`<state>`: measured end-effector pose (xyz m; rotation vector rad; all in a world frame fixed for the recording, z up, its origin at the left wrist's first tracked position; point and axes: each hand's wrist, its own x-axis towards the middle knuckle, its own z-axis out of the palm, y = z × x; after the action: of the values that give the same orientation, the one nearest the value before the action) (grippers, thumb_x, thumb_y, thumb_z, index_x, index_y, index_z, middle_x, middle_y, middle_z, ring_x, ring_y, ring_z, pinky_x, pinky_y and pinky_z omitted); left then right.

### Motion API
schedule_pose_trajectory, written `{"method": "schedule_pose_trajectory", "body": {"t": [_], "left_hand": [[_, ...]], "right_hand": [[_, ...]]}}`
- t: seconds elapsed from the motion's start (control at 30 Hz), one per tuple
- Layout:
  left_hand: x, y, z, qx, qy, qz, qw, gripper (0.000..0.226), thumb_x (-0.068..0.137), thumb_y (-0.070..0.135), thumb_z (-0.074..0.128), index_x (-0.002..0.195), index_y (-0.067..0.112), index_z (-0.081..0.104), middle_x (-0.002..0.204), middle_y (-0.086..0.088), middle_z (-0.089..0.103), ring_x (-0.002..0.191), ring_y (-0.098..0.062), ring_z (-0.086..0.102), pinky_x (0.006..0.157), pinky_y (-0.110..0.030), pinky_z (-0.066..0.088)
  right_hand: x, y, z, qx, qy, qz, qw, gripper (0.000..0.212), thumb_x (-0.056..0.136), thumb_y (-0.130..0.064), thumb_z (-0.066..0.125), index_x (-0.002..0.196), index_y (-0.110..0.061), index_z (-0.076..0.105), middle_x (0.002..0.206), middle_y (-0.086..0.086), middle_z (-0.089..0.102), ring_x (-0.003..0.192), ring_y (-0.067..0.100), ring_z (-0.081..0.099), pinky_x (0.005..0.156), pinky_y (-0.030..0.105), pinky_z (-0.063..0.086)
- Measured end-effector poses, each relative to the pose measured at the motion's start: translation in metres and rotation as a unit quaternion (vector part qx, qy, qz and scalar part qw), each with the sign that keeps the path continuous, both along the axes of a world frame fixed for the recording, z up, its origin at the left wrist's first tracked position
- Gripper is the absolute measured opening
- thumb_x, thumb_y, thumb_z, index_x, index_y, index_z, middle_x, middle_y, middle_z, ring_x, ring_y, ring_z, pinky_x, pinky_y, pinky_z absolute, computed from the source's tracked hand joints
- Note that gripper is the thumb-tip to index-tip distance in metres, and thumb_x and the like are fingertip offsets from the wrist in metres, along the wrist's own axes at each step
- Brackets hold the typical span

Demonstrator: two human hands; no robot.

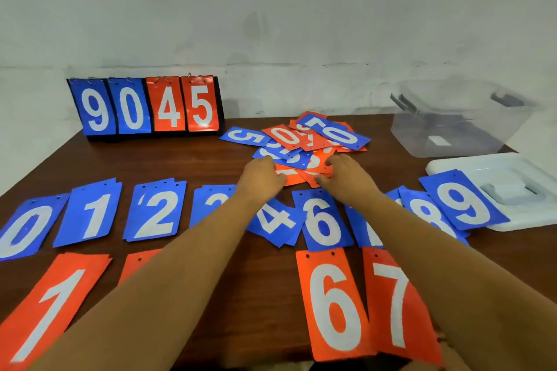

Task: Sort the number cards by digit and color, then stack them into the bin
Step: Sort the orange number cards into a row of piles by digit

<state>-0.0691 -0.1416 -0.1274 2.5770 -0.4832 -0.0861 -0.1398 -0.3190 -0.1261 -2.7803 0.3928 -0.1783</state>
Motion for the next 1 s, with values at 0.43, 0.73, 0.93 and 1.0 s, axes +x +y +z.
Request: {"method": "schedule_pose_trajectory", "body": {"t": [0.43,0.73,0.93,1.0], "left_hand": [[0.042,-0.022,-0.011,-0.082,0.038,0.079,0.993,0.047,0.089,0.006,0.065,0.132,0.007,0.049,0.132,-0.013,0.056,0.119,-0.027,0.054,0.079,-0.026,0.041],[0.032,0.017,0.024,-0.247,0.064,0.165,0.953,0.033,0.091,0.003,0.057,0.123,0.005,0.063,0.119,-0.012,0.063,0.100,-0.023,0.061,0.078,-0.031,0.052],[-0.001,0.050,0.046,-0.256,0.047,0.169,0.951,0.030,0.094,0.004,0.054,0.122,0.006,0.065,0.122,-0.009,0.063,0.093,-0.017,0.056,0.072,-0.027,0.048],[-0.015,0.061,0.048,-0.267,0.035,0.176,0.947,0.030,0.096,0.005,0.053,0.124,0.005,0.063,0.117,-0.010,0.063,0.082,-0.011,0.052,0.061,-0.022,0.042]], "right_hand": [[0.020,-0.013,-0.008,-0.044,0.028,0.081,0.995,0.035,0.094,-0.044,0.053,0.120,-0.021,0.061,0.111,0.002,0.064,0.098,0.017,0.059,0.085,0.036,0.053],[0.008,-0.004,-0.003,-0.118,-0.194,0.029,0.973,0.022,0.099,-0.029,0.049,0.105,-0.015,0.066,0.106,0.003,0.063,0.103,0.021,0.055,0.093,0.036,0.043],[-0.014,0.014,0.015,-0.079,-0.252,-0.022,0.964,0.017,0.095,-0.009,0.055,0.111,-0.005,0.062,0.116,0.012,0.059,0.105,0.028,0.059,0.085,0.038,0.050],[-0.021,0.021,0.020,-0.037,-0.247,-0.045,0.967,0.020,0.098,-0.008,0.051,0.116,-0.004,0.058,0.124,0.012,0.056,0.105,0.029,0.061,0.082,0.039,0.053]]}}
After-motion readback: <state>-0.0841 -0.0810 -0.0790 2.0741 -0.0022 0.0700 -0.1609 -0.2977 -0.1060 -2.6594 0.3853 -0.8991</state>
